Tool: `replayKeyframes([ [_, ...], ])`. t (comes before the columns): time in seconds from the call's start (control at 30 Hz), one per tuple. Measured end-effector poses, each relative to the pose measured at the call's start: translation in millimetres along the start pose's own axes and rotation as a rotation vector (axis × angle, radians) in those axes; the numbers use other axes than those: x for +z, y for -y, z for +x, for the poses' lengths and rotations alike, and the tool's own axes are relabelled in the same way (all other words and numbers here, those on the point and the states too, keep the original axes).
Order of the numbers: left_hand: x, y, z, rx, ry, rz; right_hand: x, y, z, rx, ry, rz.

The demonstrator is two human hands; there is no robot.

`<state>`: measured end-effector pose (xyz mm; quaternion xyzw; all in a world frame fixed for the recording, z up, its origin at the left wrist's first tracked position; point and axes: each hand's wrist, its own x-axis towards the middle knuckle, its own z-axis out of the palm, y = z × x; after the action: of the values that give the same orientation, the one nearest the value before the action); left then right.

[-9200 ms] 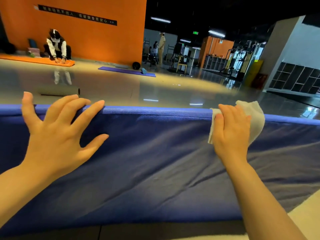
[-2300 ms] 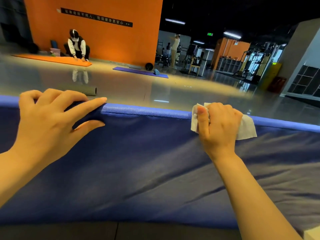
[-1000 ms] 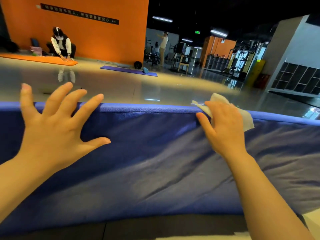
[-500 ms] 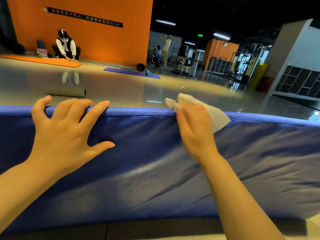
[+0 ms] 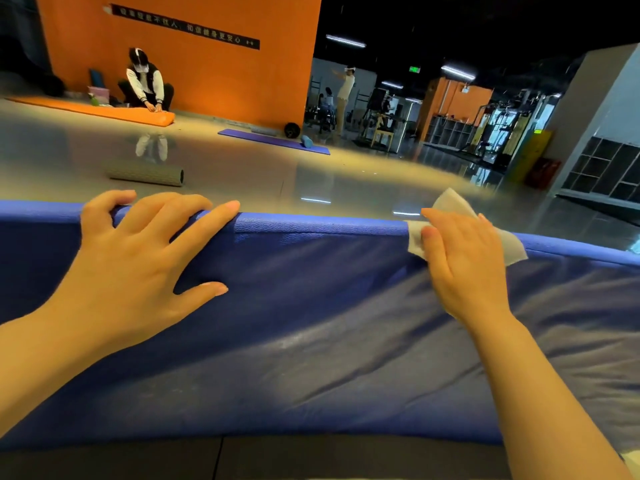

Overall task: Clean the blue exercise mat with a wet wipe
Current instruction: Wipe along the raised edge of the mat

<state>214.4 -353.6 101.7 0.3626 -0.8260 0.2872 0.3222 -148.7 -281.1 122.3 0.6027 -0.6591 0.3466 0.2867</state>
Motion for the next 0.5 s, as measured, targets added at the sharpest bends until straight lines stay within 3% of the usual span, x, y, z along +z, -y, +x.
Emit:
replayKeyframes([
  [0.27, -4, 2, -16, 0.068, -0.08, 0.014, 3, 27, -3, 0.102, -0.071, 0.023],
  [0.5, -4, 0, -18, 0.037, -0.089, 0.012, 18, 103, -8, -0.119, -0.027, 0.124],
])
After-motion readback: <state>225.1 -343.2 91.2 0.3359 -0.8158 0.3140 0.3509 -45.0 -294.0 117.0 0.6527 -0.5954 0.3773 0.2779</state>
